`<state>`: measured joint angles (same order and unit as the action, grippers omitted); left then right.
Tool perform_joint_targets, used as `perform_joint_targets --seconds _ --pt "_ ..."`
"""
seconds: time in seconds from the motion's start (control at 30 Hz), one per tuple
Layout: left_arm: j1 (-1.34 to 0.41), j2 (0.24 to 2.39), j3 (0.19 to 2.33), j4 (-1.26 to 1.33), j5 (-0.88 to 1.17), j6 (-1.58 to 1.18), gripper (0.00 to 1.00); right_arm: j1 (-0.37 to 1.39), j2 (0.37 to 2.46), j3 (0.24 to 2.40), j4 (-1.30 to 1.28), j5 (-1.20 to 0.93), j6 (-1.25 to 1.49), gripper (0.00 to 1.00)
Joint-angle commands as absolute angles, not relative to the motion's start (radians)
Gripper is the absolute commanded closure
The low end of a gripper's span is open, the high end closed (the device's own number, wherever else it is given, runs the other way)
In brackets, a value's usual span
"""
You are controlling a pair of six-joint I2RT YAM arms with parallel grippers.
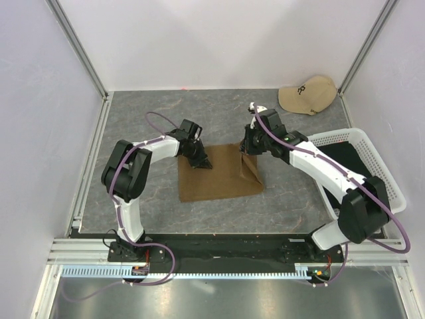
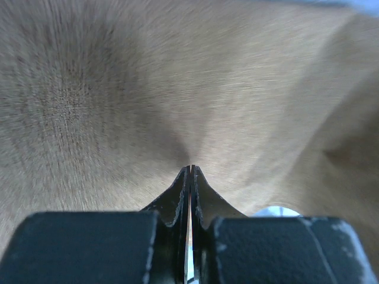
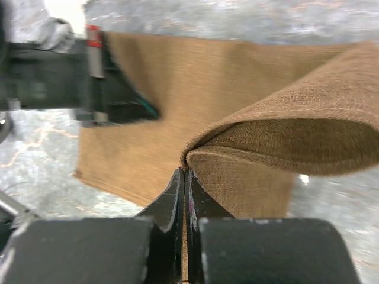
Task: Fold the napkin into a case and place the utensils inside
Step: Fold the rectangle-folded napkin at the center of the board.
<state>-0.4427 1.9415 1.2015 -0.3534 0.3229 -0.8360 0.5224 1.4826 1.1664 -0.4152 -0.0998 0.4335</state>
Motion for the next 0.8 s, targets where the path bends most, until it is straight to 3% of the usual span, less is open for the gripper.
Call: perform_joint_targets --seconds 0.0,0.27,0.47,0.77 --pt "-0.462 1.993 1.175 -0.304 0.33 -0.83 0.96 0.592 1.543 1.235 -0.364 -0.101 0.505 1.0" --pt "-0.431 1.778 1.083 -0.296 0.341 -0.839 0.95 0.69 1.64 1.284 -0.341 -0.077 0.54 1.0" --pt "-0.276 1.623 0.91 -0.322 0.331 -0.83 0.95 0.73 1.681 1.319 -0.333 -0.061 0.557 1.0" --pt "-0.265 1.723 0.835 -0.275 0.321 -0.819 0.97 0.775 1.776 1.35 -0.253 -0.081 0.635 1.0"
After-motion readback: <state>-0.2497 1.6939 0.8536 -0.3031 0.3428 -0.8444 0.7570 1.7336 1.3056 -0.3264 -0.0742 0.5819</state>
